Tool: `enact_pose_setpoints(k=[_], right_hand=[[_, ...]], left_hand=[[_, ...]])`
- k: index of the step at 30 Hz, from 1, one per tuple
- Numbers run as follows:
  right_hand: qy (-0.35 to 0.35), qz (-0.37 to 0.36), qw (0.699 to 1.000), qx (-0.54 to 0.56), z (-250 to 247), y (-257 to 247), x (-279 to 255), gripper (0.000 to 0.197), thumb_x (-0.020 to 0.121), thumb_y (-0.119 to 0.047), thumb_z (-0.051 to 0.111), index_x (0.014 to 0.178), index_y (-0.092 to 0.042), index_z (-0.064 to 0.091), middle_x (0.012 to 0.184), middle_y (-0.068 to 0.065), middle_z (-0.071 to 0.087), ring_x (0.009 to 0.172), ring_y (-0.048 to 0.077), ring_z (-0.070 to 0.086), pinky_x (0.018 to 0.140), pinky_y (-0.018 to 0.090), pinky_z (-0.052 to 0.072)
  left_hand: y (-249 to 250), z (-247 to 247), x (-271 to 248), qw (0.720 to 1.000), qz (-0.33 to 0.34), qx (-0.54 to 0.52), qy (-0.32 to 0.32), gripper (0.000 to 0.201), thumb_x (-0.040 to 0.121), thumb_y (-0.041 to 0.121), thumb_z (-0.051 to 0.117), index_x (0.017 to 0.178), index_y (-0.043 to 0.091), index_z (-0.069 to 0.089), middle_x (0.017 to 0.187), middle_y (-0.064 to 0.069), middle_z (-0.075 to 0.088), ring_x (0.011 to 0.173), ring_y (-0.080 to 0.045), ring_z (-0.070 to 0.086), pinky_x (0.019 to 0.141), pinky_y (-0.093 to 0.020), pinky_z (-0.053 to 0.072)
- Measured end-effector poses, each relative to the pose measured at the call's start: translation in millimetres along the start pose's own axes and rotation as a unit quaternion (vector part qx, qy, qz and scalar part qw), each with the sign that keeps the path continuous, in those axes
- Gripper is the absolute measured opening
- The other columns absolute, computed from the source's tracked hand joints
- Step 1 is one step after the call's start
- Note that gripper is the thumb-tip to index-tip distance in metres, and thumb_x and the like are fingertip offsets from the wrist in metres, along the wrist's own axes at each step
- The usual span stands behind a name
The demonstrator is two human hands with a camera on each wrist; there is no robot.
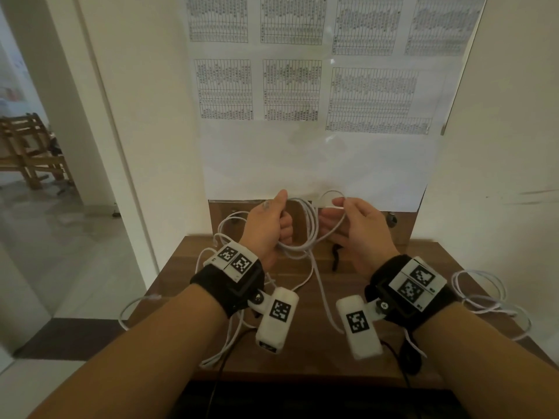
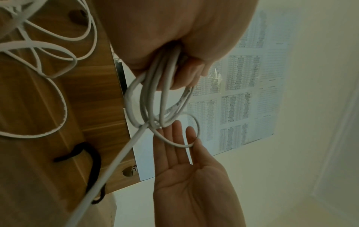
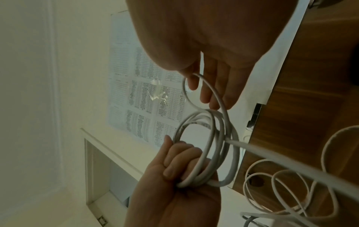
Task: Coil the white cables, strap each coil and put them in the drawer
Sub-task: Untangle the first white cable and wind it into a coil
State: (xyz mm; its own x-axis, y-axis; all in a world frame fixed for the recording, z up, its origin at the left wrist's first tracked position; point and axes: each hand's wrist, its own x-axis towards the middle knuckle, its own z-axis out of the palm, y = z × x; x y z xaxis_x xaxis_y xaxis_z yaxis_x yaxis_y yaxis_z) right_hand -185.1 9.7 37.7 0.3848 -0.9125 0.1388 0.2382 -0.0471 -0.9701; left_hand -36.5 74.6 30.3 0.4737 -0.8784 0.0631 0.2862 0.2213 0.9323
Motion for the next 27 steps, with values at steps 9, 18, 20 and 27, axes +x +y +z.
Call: enact_pose_setpoints(k=[9, 18, 20, 27], right_hand=[[-0.012, 0.025, 1.0, 0.006, -0.2, -2.6, 0.1, 0.025, 0.108, -0.022, 0.038, 0.109, -0.009, 0.06, 0.105, 0.015, 0.074, 0.082, 0.023, 0.074, 0.066, 0.031, 0.061], [-0.121, -0.013, 0.991, -0.054, 8.5, -4.6, -4.5, 0.028, 0.106, -0.024, 0.045, 0.113, -0.015, 0.071, 0.095, 0.013, 0.075, 0.078, 0.018, 0.069, 0.069, 0.03, 0.058], [-0.136, -0.015, 0.989, -0.06, 10.0, -5.1, -6.3, 0.029, 0.107, -0.025, 0.043, 0.112, -0.016, 0.07, 0.092, 0.011, 0.076, 0.076, 0.016, 0.071, 0.067, 0.028, 0.058], [-0.154, -0.093, 0.969, -0.17, 12.5, -2.9, -3.7, 0.025, 0.094, -0.016, 0.068, 0.117, -0.008, 0.065, 0.099, 0.005, 0.075, 0.084, 0.009, 0.072, 0.073, 0.02, 0.056]], left_hand=[[5.5, -5.4, 2.3, 0.995, -0.003, -0.075, -0.061, 0.046, 0.093, 0.046, 0.06, 0.06, 0.023, 0.038, 0.046, 0.007, 0.024, 0.036, -0.008, 0.018, 0.036, -0.021, 0.017], [-1.5, -3.7, 5.9, 0.993, 0.048, 0.104, -0.016, 0.041, 0.089, 0.051, 0.068, 0.082, 0.011, 0.061, 0.061, -0.003, 0.047, 0.051, -0.015, 0.041, 0.043, -0.024, 0.033], [-6.6, -3.4, 6.9, 0.994, 0.047, 0.101, -0.007, 0.067, 0.081, 0.061, 0.071, 0.102, -0.002, 0.066, 0.084, -0.021, 0.066, 0.071, -0.027, 0.058, 0.059, -0.032, 0.052], [-6.4, 7.4, 0.3, 0.985, 0.096, 0.137, 0.042, 0.059, 0.089, 0.054, 0.065, 0.095, -0.005, 0.069, 0.088, -0.021, 0.073, 0.081, -0.034, 0.072, 0.082, -0.044, 0.06]])
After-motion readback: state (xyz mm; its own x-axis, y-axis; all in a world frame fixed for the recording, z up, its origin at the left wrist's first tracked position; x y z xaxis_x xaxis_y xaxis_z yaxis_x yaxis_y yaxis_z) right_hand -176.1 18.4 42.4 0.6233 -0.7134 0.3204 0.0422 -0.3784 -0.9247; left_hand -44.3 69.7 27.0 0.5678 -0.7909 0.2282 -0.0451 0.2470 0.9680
